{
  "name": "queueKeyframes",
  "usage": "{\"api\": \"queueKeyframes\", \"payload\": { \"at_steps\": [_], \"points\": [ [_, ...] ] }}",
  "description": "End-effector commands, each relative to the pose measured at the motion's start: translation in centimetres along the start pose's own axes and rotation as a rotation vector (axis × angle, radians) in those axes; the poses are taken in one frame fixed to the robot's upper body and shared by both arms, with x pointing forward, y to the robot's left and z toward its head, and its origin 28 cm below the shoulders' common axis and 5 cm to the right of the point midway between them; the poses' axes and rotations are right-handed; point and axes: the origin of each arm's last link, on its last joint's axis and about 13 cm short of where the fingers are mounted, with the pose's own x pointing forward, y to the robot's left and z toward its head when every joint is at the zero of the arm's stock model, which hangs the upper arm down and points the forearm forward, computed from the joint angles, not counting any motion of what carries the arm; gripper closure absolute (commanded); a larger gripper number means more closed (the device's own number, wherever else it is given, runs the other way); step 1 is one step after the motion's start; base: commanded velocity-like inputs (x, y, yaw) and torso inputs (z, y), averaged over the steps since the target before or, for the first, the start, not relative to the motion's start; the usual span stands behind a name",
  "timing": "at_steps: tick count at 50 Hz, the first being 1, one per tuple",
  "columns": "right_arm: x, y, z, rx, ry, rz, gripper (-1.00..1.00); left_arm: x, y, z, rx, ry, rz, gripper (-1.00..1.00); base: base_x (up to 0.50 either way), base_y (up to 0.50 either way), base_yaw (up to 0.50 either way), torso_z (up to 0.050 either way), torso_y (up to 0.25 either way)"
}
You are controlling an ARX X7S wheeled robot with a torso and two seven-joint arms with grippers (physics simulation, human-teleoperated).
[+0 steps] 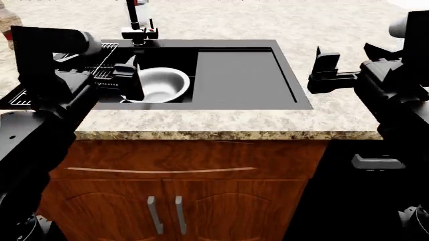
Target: Pick the cup and bowl from the sink and place them on the counter for drying.
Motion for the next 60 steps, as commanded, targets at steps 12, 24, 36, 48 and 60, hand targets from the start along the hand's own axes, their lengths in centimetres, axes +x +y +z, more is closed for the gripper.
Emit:
{"api": "queueKeyframes", "payload": {
  "at_steps": [12,24,36,48,60],
  "points": [
    [0.8,-1.5,3.3,-0.039,0.032,-0.006,-1.00,0.9,2.2,3.8,0.057,0.035,-0.012,-1.00,0.00,0.00,0.00,0.050,0.000],
    [0.5,-2.3,4.1,-0.033,0.045,-0.011,-1.00,1.1,2.8,4.1,0.046,0.082,-0.028,-1.00,0.00,0.00,0.00,0.049,0.000],
    [0.4,-2.3,3.0,-0.083,0.085,0.018,-1.00,0.9,3.3,3.9,0.046,0.147,-0.018,-1.00,0.08,0.10,0.00,0.004,0.000],
    [2.0,-1.8,1.4,-0.078,0.123,0.040,-1.00,1.2,3.6,2.8,0.055,0.193,-0.013,-1.00,0.33,0.44,0.00,0.000,0.000],
    [2.2,-1.7,0.5,-0.064,0.124,0.038,-1.00,1.2,3.6,1.8,0.050,0.223,-0.004,-1.00,0.35,0.34,0.00,0.000,0.000]
  ]
}}
